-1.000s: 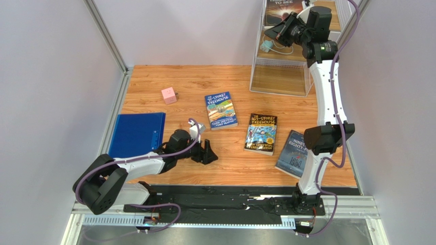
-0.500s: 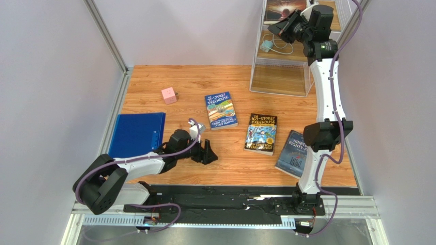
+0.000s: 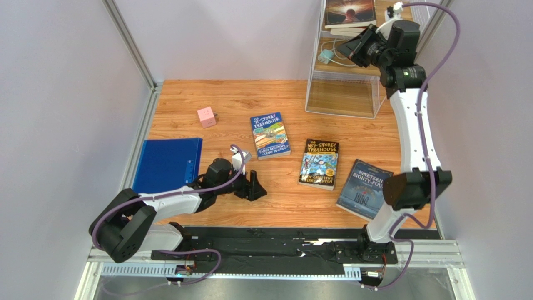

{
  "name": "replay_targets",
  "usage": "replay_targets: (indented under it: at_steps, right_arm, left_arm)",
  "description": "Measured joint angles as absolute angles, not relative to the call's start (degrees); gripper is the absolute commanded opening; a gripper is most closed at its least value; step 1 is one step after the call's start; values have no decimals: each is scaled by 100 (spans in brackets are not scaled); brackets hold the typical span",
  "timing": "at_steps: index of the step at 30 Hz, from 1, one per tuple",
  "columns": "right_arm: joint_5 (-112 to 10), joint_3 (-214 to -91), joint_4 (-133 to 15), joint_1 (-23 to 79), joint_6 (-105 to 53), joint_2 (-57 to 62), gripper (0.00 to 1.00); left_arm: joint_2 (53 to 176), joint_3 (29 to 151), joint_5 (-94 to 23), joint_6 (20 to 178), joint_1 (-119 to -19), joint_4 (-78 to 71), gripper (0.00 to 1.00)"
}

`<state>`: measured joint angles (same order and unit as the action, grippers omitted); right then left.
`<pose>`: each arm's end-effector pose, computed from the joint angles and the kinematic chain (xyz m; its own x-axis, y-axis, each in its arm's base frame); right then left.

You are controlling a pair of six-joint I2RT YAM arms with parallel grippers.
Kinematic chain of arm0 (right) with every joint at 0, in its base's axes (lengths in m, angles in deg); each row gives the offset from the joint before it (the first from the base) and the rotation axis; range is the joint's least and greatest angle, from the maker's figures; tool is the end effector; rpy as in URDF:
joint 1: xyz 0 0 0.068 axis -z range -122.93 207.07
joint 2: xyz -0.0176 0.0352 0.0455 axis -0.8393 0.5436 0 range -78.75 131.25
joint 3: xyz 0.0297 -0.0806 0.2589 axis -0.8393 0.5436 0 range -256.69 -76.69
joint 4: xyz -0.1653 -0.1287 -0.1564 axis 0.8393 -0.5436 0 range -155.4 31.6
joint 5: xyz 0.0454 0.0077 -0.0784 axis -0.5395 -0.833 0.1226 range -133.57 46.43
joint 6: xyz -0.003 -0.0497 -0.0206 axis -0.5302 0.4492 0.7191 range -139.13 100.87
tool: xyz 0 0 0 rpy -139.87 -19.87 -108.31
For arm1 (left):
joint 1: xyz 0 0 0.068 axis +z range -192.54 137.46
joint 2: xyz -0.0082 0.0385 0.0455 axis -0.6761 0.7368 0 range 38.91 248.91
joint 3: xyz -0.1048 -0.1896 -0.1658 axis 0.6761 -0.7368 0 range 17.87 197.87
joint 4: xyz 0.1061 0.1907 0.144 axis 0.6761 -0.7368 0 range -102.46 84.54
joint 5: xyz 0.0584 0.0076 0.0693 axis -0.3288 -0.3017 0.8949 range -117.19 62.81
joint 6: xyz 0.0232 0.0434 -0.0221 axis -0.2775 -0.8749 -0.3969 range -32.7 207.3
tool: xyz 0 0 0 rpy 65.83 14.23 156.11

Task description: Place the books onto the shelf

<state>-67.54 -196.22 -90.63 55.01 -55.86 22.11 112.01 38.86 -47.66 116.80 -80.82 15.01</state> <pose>0.3853 0.0283 0.4831 -0.4435 0.5310 -0.7221 -0.2024 0.7255 0.6578 0.1748 -0.1539 0.1533 -0.7592 0.0116 -0.6507 0.5059 0.6396 -0.5788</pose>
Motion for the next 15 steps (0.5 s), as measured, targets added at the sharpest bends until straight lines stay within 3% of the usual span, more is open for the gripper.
replay_targets:
  at_steps: [6, 9, 10, 11, 13, 15]
  right_arm:
    - [-6183, -18774, -8859, 5592, -5334, 891, 31]
    - [-5777, -18002, -8728, 5675, -5208, 201, 56]
    - [-5672, -17733, -8649, 5713, -5214, 21, 72]
    - [-5545, -17307, -8560, 5772, -5175, -256, 81]
    - [-5350, -16614, -8448, 5936, -5179, -672, 94]
    - [-5213, -16101, -8385, 6132, -5144, -910, 97]
  left_arm:
    - [11201, 3886, -4766, 11678, -8082, 1503, 79]
    - [11201, 3886, -4766, 11678, -8082, 1501, 79]
    - [11201, 3886, -4766, 11678, -8082, 1501, 79]
    - [11199, 3886, -4766, 11678, -8082, 1501, 79]
    - [11188, 3886, -4766, 11675, -8082, 1496, 80]
    - [11170, 3886, -4766, 11673, -8082, 1494, 80]
